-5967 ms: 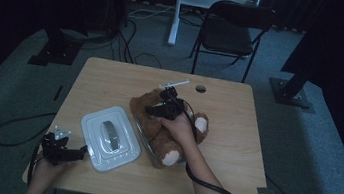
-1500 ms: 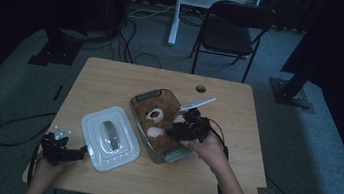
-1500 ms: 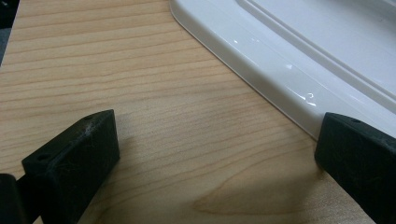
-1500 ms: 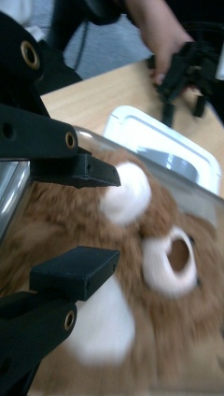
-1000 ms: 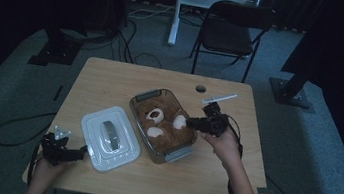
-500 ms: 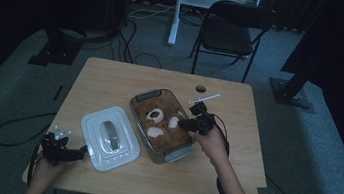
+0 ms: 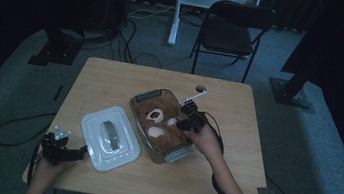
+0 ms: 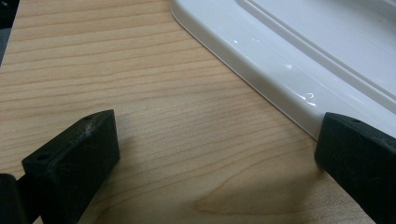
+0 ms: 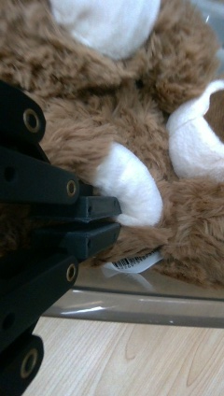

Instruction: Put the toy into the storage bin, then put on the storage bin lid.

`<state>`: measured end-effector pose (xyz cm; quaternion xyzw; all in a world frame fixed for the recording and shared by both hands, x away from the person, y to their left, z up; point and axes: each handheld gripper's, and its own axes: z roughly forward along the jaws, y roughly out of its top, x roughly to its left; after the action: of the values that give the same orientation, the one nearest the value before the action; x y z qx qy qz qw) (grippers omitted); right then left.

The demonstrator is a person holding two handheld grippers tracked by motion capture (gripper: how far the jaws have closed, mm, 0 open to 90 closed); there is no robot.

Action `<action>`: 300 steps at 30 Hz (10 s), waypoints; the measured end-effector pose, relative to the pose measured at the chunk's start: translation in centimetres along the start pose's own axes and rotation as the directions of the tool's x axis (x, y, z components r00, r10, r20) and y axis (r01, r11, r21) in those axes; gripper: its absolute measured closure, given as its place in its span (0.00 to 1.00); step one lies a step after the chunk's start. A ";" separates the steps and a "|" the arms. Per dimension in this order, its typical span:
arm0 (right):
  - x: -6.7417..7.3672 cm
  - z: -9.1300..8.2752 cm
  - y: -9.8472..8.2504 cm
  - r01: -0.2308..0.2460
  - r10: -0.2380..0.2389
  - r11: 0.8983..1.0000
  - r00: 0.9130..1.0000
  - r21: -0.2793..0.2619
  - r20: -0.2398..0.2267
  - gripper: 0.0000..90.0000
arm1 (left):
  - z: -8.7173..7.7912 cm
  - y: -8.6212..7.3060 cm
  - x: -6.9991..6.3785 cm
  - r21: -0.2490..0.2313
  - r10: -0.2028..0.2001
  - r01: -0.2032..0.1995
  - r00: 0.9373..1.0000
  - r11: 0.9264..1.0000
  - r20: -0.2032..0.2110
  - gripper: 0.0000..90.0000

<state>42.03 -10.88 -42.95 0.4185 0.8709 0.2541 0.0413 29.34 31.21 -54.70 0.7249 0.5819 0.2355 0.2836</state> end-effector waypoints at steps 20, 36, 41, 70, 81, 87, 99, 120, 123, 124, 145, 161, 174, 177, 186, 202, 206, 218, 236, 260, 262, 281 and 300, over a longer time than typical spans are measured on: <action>-1.7 -5.3 -2.4 -0.060 0.040 0.956 0.996 -0.286 -0.077 0.70 | 0.0 0.0 0.0 0.000 0.002 -0.002 1.000 1.000 0.000 0.00; -6.2 -3.6 -5.8 -0.160 0.181 0.931 0.983 -0.328 0.035 0.13 | -0.2 0.1 0.1 0.021 -0.010 0.010 1.000 1.000 -0.010 0.00; -7.1 -1.8 -7.7 -0.171 0.210 0.922 0.975 -0.347 0.077 0.13 | -0.6 0.3 -0.1 0.045 -0.044 0.045 0.999 0.998 -0.027 0.00; -7.0 3.3 -11.4 -0.172 0.232 0.917 0.964 -0.359 0.131 0.14 | -1.1 5.8 -8.4 0.013 0.009 -0.010 0.994 1.000 0.107 0.00; -6.9 3.0 -11.1 -0.173 0.235 0.908 0.964 -0.381 0.122 0.14 | 0.7 6.1 -9.3 0.045 0.018 -0.022 0.996 0.999 0.089 0.00; -7.1 3.2 -11.0 -0.180 0.243 0.902 0.963 -0.393 0.116 0.14 | 1.4 6.2 -9.4 0.048 0.017 -0.021 0.996 0.999 0.088 0.00; -6.5 3.8 -10.5 -0.174 0.235 0.908 0.964 -0.381 0.120 0.14 | 3.3 6.7 -9.8 0.074 0.010 -0.014 0.998 0.997 0.055 0.05; -6.5 4.0 -10.5 -0.186 0.239 0.904 0.966 -0.384 0.095 0.14 | 2.8 7.0 -8.8 -0.022 -0.010 0.013 0.994 1.000 0.111 0.65; -6.4 4.0 -10.6 -0.187 0.238 0.903 0.967 -0.387 0.089 0.14 | 2.5 7.0 -8.3 -0.033 -0.030 0.035 0.992 0.999 0.119 0.72; -6.4 4.0 -10.6 -0.188 0.238 0.903 0.967 -0.386 0.087 0.14 | 2.4 7.0 -8.1 -0.034 -0.037 0.042 0.991 0.999 0.126 0.74; -6.2 4.6 -11.4 -0.191 0.189 0.903 0.981 -0.384 -0.043 0.15 | -1.0 8.2 -5.9 -0.134 -0.062 0.077 0.992 0.988 0.114 0.77; -3.9 5.2 -11.4 -0.098 0.070 0.926 0.993 -0.364 -0.091 0.15 | -5.2 9.9 -5.3 -0.212 -0.044 0.082 0.983 0.974 0.178 0.77; -0.9 5.8 -11.0 -0.032 0.004 0.929 0.997 -0.369 -0.075 0.14 | -8.2 11.6 -5.0 -0.267 -0.017 0.083 0.970 0.960 0.242 0.77; -0.2 6.2 -10.7 -0.014 -0.019 0.932 0.996 -0.361 -0.089 0.14 | -8.4 11.8 -5.1 -0.269 -0.013 0.082 0.968 0.960 0.251 0.77; 2.2 7.0 -9.3 0.039 -0.081 0.934 0.991 -0.354 -0.104 0.14 | -9.5 12.4 -5.8 -0.295 0.019 0.067 0.960 0.953 0.280 0.77; 5.4 8.5 -7.6 0.093 -0.145 0.938 0.980 -0.335 -0.136 0.14 | -8.1 14.3 -9.7 -0.277 0.161 -0.037 0.885 0.960 0.437 0.77; 4.9 8.3 -8.0 0.078 -0.131 0.935 0.983 -0.347 -0.132 0.14 | -7.5 14.7 -10.8 -0.275 0.190 -0.070 0.877 0.959 0.441 0.77; 2.5 7.0 -9.2 0.008 -0.057 0.926 0.991 -0.377 -0.118 0.14 | -5.6 15.3 -12.3 -0.222 0.206 -0.116 0.872 0.968 0.444 0.77; 2.2 7.1 -9.4 -0.003 -0.044 0.927 0.992 -0.374 -0.117 0.14 | -4.3 15.8 -11.8 -0.182 0.173 -0.095 0.856 0.979 0.487 0.77; 1.6 7.3 -9.7 -0.033 -0.016 0.932 0.991 -0.361 -0.131 0.14 | -4.1 15.2 -11.8 -0.153 0.127 -0.057 0.857 0.987 0.500 0.77; 1.6 7.3 -9.6 -0.029 -0.017 0.933 0.992 -0.358 -0.127 0.14 | -4.5 15.5 -11.8 -0.145 0.124 -0.061 0.868 0.988 0.481 0.76; 1.3 7.0 -9.8 -0.039 -0.012 0.927 0.991 -0.373 -0.133 0.14 | -6.0 14.8 -8.1 -0.282 0.171 -0.055 0.899 0.958 0.404 0.17; 0.8 6.7 -10.2 -0.048 -0.003 0.932 0.990 -0.360 -0.139 0.14 | -2.4 13.0 -0.5 -0.303 -0.032 0.067 0.992 0.951 0.119 0.00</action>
<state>36.16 -12.91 -53.50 0.3952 0.8049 0.4392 0.0548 36.83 28.91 -44.00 0.6695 0.5394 0.2744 0.4308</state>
